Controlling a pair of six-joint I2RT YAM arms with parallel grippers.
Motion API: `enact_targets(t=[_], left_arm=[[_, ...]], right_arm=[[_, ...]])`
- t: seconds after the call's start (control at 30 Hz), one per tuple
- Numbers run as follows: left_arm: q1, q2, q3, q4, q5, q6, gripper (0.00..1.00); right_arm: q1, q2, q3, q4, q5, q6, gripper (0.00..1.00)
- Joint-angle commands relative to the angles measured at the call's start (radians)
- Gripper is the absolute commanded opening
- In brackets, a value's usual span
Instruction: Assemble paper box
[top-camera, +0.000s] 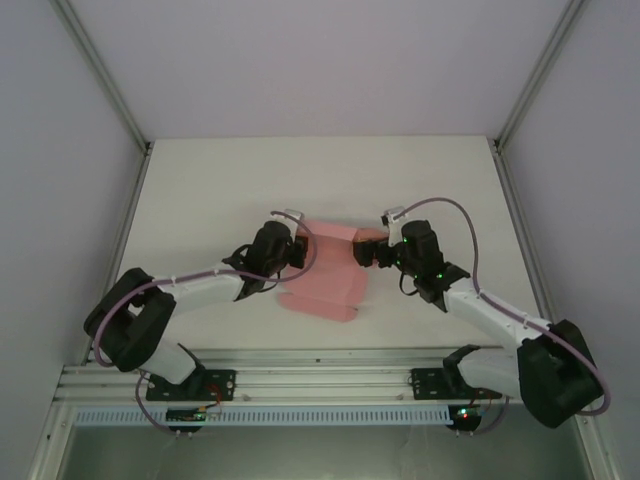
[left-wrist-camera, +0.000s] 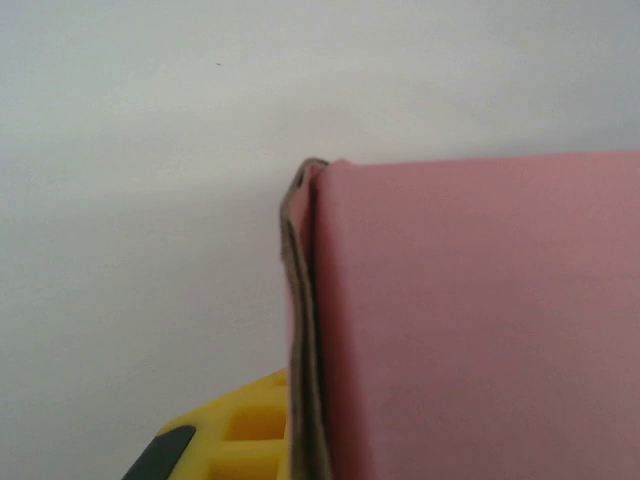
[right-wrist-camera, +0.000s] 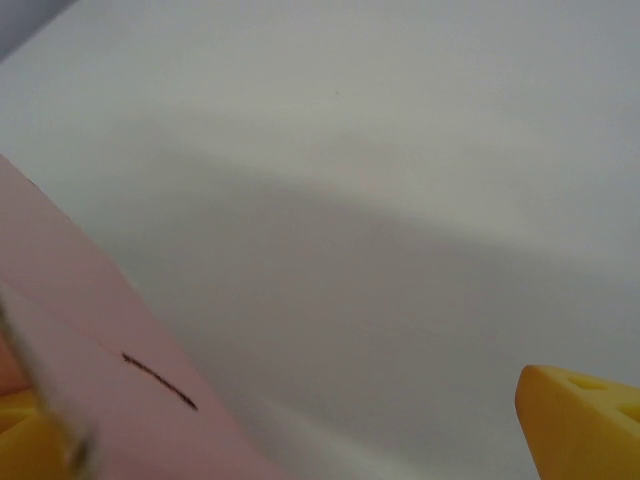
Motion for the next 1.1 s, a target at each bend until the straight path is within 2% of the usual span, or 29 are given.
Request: enact_targets(t=[0.0, 0.1, 0.17, 0.33, 0.47, 0.7, 0.9, 1.07], left_arm=[[-0.017, -0.008, 0.024, 0.051, 0.109, 0.023, 0.0], [-0.028, 0.005, 0.034, 0.046, 0.107, 0.026, 0.0], [-0.034, 0.008, 0.035, 0.046, 0.093, 0.017, 0.0], [-0.03, -0.02, 0.029, 0.026, -0.047, -0.05, 0.0], [0.007, -0.078, -0.011, 0.015, -0.141, -0.123, 0.0], [0.059, -0.183, -0.058, 0.015, -0.121, -0.12, 0.0], [0.065, -0.236, -0.074, -0.012, -0.128, -0.095, 0.0], [0.064, -0.248, -0.09, 0.015, -0.077, -0.078, 0.0]], right_arm=[[-0.008, 0.024, -0.072, 0.293, -0.059, 0.065, 1.0], [-0.02, 0.042, -0.122, 0.455, -0.084, 0.147, 1.0], [-0.023, 0.042, -0.13, 0.485, -0.112, 0.156, 1.0], [-0.024, -0.015, -0.087, 0.262, -0.04, 0.128, 1.0], [-0.027, -0.101, -0.085, 0.117, 0.005, 0.09, 1.0], [-0.055, -0.183, -0.055, -0.129, 0.061, 0.039, 1.0], [-0.098, -0.146, -0.068, -0.087, 0.015, 0.102, 1.0], [-0.104, -0.083, -0.058, -0.003, -0.055, 0.117, 1.0]])
